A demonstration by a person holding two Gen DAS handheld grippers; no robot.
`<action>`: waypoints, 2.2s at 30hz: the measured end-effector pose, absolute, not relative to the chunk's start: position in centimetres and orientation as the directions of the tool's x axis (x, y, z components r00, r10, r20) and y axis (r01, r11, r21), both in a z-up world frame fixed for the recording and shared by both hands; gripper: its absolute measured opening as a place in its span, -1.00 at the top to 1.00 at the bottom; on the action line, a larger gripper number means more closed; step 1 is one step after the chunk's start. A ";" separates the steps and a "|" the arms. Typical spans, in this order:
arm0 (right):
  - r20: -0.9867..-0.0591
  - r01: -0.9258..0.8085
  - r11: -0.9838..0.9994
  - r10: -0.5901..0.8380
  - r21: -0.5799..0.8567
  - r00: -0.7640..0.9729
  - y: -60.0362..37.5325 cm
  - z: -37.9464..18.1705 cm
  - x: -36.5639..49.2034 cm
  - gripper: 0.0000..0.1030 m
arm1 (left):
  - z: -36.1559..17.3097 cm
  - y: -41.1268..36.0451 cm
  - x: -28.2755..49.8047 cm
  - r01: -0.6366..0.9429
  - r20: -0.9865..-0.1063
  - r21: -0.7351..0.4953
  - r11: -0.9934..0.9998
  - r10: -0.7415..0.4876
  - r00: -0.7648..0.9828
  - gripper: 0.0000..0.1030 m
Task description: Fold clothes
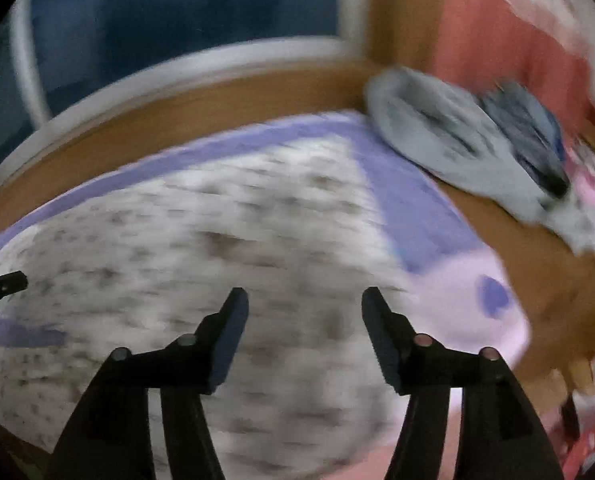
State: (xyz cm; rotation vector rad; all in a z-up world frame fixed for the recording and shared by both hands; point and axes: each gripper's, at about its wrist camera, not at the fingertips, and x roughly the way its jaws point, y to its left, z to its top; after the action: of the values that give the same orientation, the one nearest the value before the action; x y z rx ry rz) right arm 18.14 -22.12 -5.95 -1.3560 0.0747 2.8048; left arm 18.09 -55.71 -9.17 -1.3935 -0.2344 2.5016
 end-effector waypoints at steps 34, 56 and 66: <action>-0.766 0.199 -0.977 -0.067 -0.082 -0.640 -14.4 -6.7 19.1 -0.01 | -10.1 -40.6 17.3 -0.049 -0.868 -0.122 -0.991 0.130 -0.480 0.46; -0.788 0.322 -0.944 -0.148 -0.068 -0.598 -20.4 -7.6 27.1 -0.10 | -10.3 -40.3 29.4 0.029 -0.877 -0.072 -0.997 0.049 -0.478 0.45; -0.777 0.441 -0.891 -0.203 -0.106 -0.596 -19.5 -7.6 27.9 -0.18 | -9.6 -37.8 31.1 0.068 -0.869 -0.047 -0.997 0.007 -0.495 0.44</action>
State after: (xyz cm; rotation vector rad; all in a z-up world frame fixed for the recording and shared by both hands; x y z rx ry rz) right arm 27.94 -19.52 -7.63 -1.4653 -0.5186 3.1458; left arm 31.08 -37.81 -9.64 -1.5959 -0.1181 2.7442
